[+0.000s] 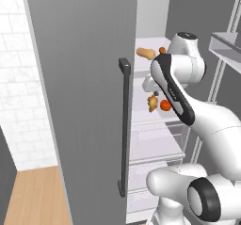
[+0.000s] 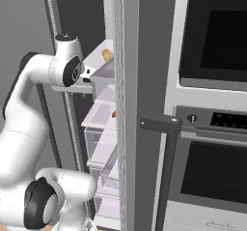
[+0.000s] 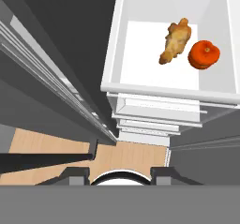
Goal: Place one squash and one chicken drumstick in each tupperware on the nearby counter, to pack two identical lunches.
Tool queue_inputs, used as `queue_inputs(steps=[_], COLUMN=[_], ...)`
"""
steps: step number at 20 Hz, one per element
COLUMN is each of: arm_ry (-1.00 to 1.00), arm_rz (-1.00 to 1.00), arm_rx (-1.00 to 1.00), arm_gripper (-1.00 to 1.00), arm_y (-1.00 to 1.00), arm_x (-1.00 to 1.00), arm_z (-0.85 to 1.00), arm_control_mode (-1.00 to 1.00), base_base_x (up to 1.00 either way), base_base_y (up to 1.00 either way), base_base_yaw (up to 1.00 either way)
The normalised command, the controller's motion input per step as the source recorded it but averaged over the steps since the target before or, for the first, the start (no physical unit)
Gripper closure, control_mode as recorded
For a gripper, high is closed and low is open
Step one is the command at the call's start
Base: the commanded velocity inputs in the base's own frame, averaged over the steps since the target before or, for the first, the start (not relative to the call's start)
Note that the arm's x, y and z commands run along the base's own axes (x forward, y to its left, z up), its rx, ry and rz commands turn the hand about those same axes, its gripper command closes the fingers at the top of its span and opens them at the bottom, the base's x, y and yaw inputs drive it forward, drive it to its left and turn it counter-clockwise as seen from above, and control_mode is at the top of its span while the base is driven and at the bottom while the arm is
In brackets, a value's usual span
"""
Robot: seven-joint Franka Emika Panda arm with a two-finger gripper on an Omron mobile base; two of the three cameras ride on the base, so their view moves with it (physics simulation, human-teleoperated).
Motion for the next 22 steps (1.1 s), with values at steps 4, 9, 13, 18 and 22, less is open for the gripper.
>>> queue_inputs(steps=[4, 9, 13, 18, 22], arm_ry=[-0.01, -0.01, -0.35, -0.39, -0.13], arm_rz=[0.00, 0.00, 0.00, 0.01, -0.02], arm_rx=[0.00, 0.00, 0.00, 0.01, 0.00], arm_gripper=[-1.00, -1.00, -1.00, -1.00, -1.00], arm_y=[0.00, -0.01, -0.16, -0.13, -0.02], arm_x=[-0.02, -0.02, -0.21, -0.18, 0.00], arm_z=[0.00, 0.00, 0.21, 0.45, 0.47], arm_control_mode=[-1.00, -1.00, -1.00, -1.00, -1.00], base_base_x=[0.00, 0.00, 0.00, 0.00, 0.00], base_base_y=[0.00, 0.00, 0.00, 0.00, 0.00], base_base_yaw=[0.00, 0.00, 0.00, 0.00, 0.00])
